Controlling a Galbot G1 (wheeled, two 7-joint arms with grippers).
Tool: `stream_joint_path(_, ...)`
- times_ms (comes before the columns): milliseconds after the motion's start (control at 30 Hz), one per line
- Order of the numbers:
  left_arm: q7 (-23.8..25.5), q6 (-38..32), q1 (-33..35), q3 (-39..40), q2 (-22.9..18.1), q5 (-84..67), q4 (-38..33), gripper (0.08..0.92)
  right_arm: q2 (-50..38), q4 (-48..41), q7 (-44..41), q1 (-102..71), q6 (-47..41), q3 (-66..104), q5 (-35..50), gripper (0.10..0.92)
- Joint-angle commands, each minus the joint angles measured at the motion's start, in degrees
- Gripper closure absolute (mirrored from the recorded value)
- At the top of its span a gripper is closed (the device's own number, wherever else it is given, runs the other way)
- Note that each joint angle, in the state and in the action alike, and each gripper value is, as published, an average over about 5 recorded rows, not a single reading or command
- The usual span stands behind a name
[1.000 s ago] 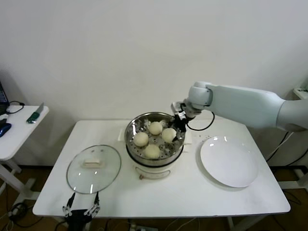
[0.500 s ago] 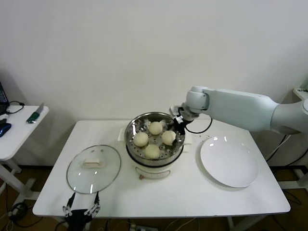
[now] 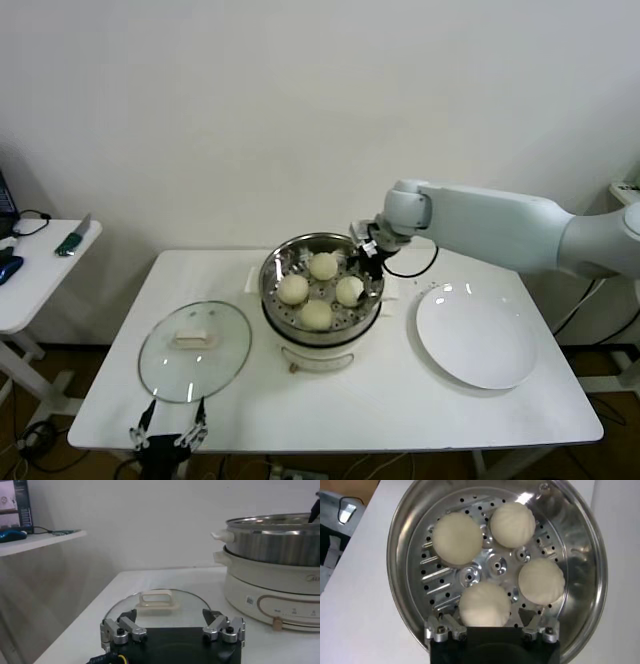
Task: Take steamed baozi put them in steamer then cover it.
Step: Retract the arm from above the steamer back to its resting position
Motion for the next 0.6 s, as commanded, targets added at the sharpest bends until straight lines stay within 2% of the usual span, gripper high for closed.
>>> stream_joint_path(33,0.0,0.0,0.1,0.1,0.1,0.0,-0.2,0.177,-0.7,0.2,-1.8,3.4,0.5,-0.1,2.3,0.205)
stream_joint_path(233,0.1,0.2,0.3,0.3,0.1,0.2,-0.6,0.177,-4.9,1.9,1.2,6.4,-0.7,2.1,6.5,0.202)
stream_joint_path(400,0.1,0.5,0.4,0.5,0.4,0.1,-0.7,0.177,-10.1,3.8,17.5,1.4,-3.5,10.9,10.7,0.203)
stream_joint_path(500,0.3,0.3,0.4,0.8,0.5,-0.1,-0.7,0.177,-13.0,4.8,26.3,-5.0,-2.5,19.6,8.2,0.203)
stream_joint_path(600,0.1,-0.2,0.2,0.8,0.5,-0.4,-0.6,0.177,-16.0,6.7,31.5,-11.8,-2.0,28.1,6.7,0.203)
